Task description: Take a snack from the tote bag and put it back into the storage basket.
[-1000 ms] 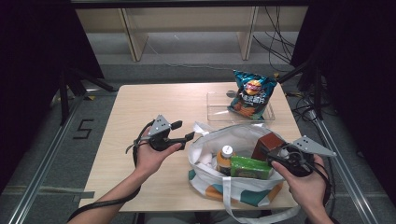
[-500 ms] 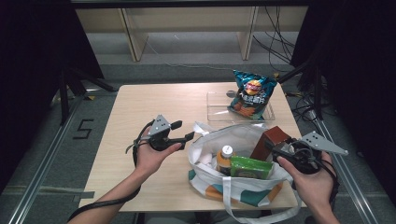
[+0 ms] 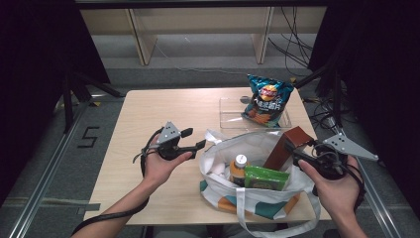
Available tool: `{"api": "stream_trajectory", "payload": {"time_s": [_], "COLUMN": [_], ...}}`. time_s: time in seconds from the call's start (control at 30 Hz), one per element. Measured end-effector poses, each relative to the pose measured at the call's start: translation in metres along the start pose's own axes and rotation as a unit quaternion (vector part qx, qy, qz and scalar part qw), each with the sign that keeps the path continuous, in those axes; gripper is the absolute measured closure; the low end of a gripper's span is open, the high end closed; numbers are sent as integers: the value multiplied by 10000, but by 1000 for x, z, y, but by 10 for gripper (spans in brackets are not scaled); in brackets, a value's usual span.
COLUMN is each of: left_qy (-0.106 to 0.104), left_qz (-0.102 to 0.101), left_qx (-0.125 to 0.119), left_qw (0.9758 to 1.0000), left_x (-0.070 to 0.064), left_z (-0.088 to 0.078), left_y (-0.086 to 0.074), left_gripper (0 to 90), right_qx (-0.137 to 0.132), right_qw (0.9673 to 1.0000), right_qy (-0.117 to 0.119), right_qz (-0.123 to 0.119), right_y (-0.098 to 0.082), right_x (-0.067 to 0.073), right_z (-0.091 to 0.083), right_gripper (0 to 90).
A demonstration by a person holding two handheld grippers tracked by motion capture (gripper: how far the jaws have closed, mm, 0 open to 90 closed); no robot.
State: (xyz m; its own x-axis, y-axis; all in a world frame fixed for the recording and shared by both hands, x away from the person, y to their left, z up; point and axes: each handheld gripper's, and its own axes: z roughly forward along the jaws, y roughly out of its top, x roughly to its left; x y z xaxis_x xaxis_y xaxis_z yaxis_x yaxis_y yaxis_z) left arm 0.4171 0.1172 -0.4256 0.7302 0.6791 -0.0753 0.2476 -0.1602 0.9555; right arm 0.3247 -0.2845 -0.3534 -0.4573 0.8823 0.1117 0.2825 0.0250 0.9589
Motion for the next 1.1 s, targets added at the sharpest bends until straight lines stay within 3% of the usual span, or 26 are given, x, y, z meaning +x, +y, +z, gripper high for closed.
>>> {"api": "stream_trajectory", "payload": {"time_s": [0.17,0.3,0.63,0.67,0.8,0.93,1.0,1.03,1.1], "left_qy": [-1,-1,6,3,0,0,0,0,4], "left_qz": [0,-2,-20,-19,-24,-23,-18,-15,-7], "left_qx": [3,-1,-15,-17,-22,-20,-21,-20,-20], "left_qw": [10000,10000,10000,10000,10000,10000,10000,10000,10000], "left_x": [0,0,0,0,0,0,0,0,0], "left_z": [0,0,0,0,0,0,-1,-1,-1], "left_y": [0,0,0,0,1,1,1,1,1], "left_gripper": [325,325,325,325,325,325,325,325,325], "right_qx": [-32,-18,-147,-205,-192,-256,-272,-313,-294], "right_qw": [10000,9999,9998,9997,9998,9996,9996,9994,9995], "right_qy": [-30,-58,-91,-75,-84,-77,-89,-114,-102], "right_qz": [-32,96,41,-61,67,-57,8,-100,-45], "right_y": [5,9,20,21,25,28,30,31,33], "right_x": [-2,-2,-4,-6,-4,-6,-4,-6,-5], "right_z": [0,-2,-4,-3,-4,-3,-4,-4,-5], "right_gripper": [391,391,391,391,391,391,391,391,391]}}
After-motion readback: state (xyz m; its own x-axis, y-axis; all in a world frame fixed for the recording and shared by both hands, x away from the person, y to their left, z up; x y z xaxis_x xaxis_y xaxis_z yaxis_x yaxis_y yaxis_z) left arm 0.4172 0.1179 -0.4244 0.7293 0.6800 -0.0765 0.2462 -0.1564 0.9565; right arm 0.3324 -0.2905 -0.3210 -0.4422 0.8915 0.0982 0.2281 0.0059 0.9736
